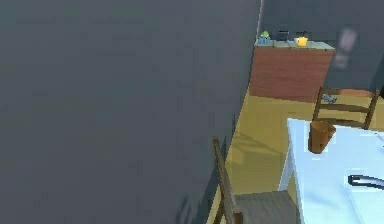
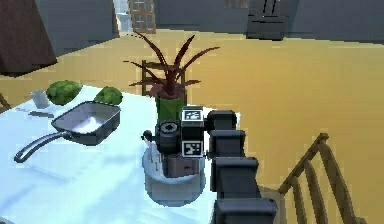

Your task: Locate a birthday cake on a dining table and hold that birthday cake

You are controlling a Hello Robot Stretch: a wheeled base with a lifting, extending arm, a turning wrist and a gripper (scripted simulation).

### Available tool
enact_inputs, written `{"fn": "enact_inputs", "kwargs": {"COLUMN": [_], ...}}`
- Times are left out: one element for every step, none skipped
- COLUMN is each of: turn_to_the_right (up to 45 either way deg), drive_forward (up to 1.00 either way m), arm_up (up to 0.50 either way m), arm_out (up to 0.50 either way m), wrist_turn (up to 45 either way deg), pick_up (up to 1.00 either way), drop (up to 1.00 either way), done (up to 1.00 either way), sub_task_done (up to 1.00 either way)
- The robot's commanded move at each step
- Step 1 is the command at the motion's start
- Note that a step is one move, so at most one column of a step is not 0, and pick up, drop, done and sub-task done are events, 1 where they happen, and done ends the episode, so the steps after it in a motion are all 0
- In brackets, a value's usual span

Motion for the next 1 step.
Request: {"fn": "enact_inputs", "kwargs": {"turn_to_the_right": [0.0], "drive_forward": [0.00], "arm_up": [-0.30], "arm_out": [0.00], "wrist_turn": [0.0], "pick_up": [0.00], "drop": [0.00], "done": [0.00], "sub_task_done": [0.00]}}
